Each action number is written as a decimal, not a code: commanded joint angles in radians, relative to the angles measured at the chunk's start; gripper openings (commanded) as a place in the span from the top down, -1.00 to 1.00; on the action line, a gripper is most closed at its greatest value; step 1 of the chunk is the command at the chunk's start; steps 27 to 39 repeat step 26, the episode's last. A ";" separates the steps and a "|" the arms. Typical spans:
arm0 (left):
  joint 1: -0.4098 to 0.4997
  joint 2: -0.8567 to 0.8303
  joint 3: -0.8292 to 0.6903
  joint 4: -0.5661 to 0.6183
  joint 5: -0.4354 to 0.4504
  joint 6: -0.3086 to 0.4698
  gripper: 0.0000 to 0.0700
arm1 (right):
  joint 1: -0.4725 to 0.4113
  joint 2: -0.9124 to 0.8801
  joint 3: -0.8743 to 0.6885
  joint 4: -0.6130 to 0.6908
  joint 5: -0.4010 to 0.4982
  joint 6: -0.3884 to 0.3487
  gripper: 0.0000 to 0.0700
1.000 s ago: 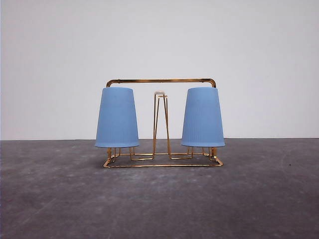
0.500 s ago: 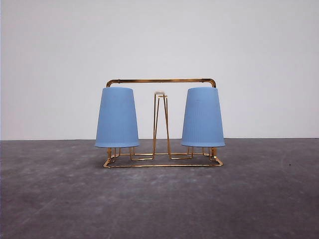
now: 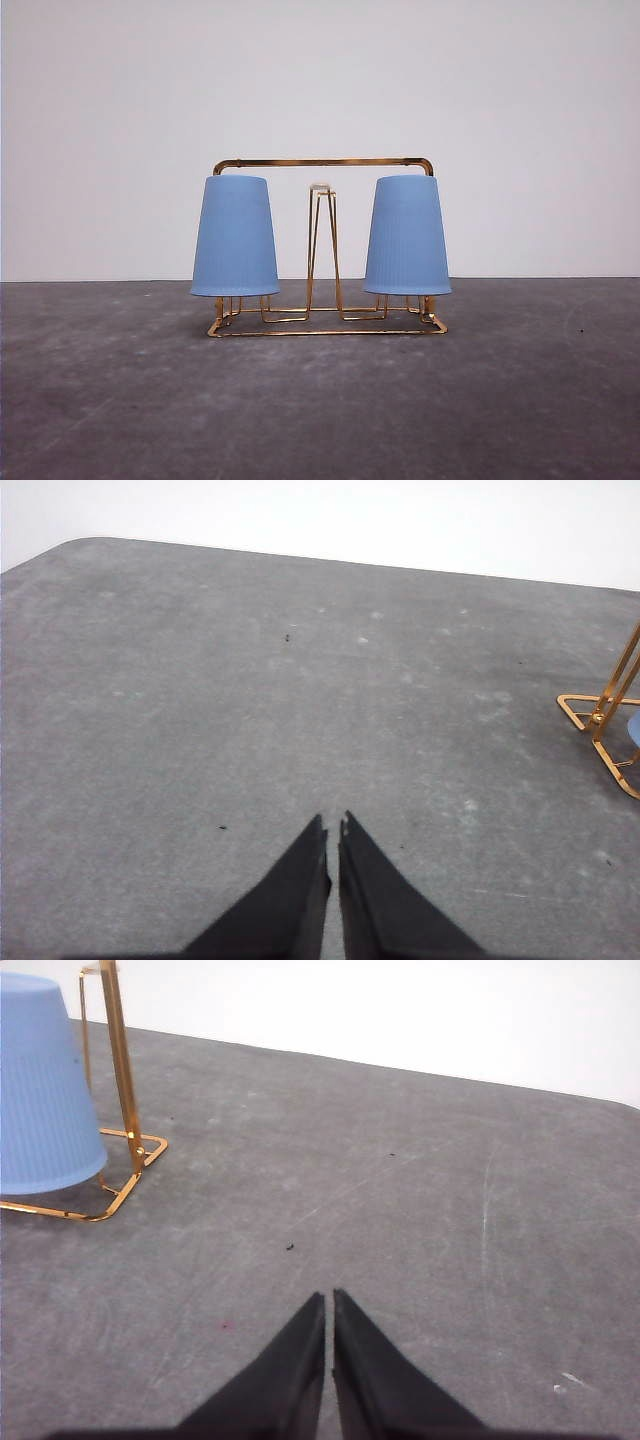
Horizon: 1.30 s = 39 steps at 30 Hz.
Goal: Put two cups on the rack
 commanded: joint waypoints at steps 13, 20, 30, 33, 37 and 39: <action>0.000 -0.001 -0.014 -0.006 -0.002 -0.005 1.00 | 0.000 -0.001 -0.005 0.012 0.002 0.008 0.97; 0.000 -0.001 -0.014 -0.006 -0.002 -0.005 1.00 | 0.000 -0.001 -0.005 0.012 0.002 0.008 0.97; 0.000 -0.001 -0.014 -0.006 -0.002 -0.005 1.00 | 0.000 -0.001 -0.005 0.012 0.002 0.008 0.97; 0.000 -0.001 -0.014 -0.006 -0.002 -0.005 1.00 | 0.000 -0.001 -0.005 0.012 0.002 0.008 0.97; 0.000 -0.001 -0.014 -0.006 -0.002 -0.005 1.00 | 0.000 -0.001 -0.005 0.012 0.002 0.008 0.97; 0.000 -0.001 -0.014 -0.006 -0.002 -0.005 1.00 | 0.000 -0.001 -0.005 0.012 0.002 0.008 0.97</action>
